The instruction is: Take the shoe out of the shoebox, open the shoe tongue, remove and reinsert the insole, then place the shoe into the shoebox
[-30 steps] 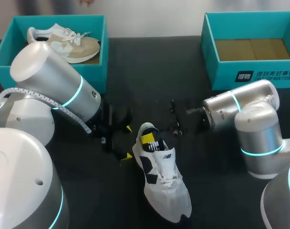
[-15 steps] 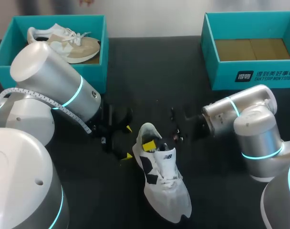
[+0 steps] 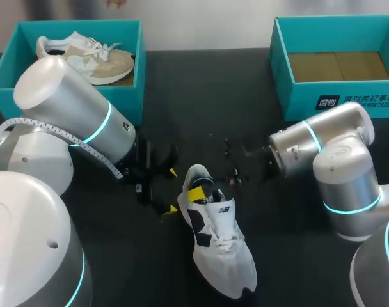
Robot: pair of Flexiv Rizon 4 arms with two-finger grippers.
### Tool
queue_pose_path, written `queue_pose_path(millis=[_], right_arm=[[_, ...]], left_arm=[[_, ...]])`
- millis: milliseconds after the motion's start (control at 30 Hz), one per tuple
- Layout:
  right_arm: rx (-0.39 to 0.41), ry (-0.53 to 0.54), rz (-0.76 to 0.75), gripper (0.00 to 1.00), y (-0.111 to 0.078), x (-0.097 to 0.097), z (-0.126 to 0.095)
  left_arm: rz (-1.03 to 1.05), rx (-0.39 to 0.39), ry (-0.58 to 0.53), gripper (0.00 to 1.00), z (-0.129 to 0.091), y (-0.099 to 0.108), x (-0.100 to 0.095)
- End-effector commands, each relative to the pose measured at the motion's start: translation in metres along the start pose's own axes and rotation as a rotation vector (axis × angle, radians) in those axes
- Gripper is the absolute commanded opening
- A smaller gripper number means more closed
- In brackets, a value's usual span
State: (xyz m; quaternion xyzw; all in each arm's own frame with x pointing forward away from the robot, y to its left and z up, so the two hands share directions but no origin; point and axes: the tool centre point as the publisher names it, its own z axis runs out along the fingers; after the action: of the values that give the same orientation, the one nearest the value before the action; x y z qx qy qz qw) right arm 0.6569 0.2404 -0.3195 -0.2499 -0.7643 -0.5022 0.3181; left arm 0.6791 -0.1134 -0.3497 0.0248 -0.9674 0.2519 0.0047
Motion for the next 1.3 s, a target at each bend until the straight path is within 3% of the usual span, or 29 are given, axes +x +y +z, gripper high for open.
queue_pose_path(millis=[33,567,1067,1300], right_arm=[[0.032,-0.033,0.003,1.00,0.005,0.008,-0.002],[0.120,-0.161,0.031,1.00,0.018,0.029,-0.021],[0.162,-0.277,0.073,1.00,0.031,0.026,-0.063],[0.199,-0.357,0.159,1.00,0.042,0.016,-0.087]], left_arm=[[0.003,-0.006,-0.003,1.00,-0.002,0.002,0.000],[-0.027,0.002,-0.018,1.00,-0.012,0.013,-0.009],[-0.026,0.008,0.024,1.00,-0.046,0.034,-0.021],[0.044,-0.036,0.042,1.00,-0.068,0.050,-0.031]])
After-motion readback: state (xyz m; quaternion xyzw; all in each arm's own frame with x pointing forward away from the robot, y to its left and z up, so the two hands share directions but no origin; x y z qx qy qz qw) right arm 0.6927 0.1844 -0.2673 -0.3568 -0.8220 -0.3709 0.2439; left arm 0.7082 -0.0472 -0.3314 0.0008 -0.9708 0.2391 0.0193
